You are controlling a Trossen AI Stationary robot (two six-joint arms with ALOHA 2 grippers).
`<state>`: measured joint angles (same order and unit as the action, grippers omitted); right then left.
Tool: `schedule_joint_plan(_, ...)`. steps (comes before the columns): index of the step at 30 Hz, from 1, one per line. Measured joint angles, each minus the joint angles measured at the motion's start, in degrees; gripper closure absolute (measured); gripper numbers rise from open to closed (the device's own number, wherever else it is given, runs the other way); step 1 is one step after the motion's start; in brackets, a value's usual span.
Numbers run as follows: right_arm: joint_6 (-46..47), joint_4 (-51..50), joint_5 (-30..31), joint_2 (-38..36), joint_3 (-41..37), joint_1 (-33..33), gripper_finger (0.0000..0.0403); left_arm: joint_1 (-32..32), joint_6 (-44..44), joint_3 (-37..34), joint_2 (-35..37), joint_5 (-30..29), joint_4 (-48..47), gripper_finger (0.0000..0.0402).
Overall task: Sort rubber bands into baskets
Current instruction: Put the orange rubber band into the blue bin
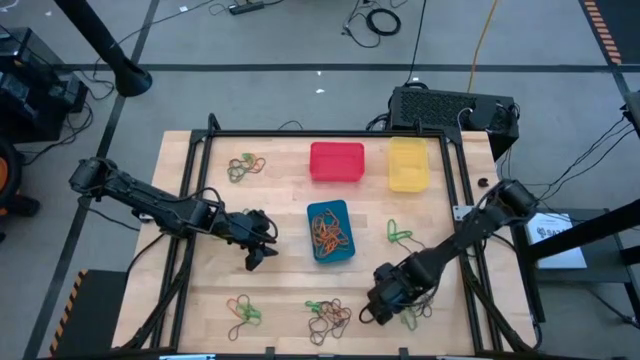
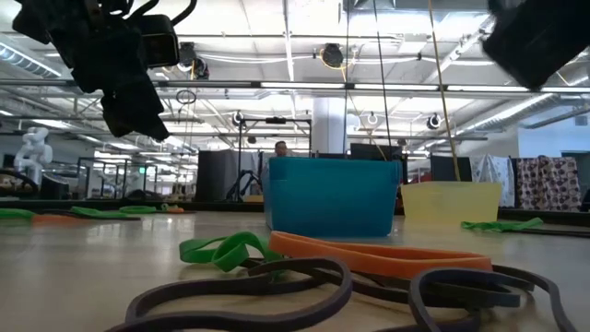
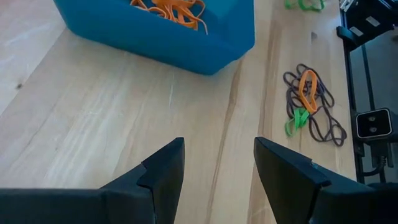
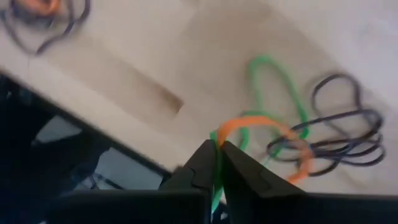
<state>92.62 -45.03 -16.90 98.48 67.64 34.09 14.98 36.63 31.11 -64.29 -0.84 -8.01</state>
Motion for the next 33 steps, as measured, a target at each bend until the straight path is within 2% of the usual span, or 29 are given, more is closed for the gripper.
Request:
schedule_joint_plan(11,1.1,0.0,-1.3,0.2,0.0,1.8,0.0258,0.0,-1.6,0.0,0.0,0.0,0.1,0.0201)
schedule_joint_plan(15,1.2,0.5,-1.1,0.2,0.0,1.8,0.0228,0.0,-1.6,0.0,0.0,0.0,0.1,0.0201)
schedule_joint_plan(20,-1.1,2.9,4.2,2.4,0.0,2.6,0.0216,0.0,-1.5,0.0,0.0,0.0,0.0,0.0201)
schedule_joint_plan(24,-7.7,4.4,4.6,5.2,0.0,2.9,0.0216,0.0,-1.4,0.0,0.0,0.0,0.1,0.0201)
schedule_joint_plan(33,-12.8,4.8,5.8,9.3,0.0,2.8,0.0216,0.0,-1.4,0.0,0.0,0.0,0.0,0.0201)
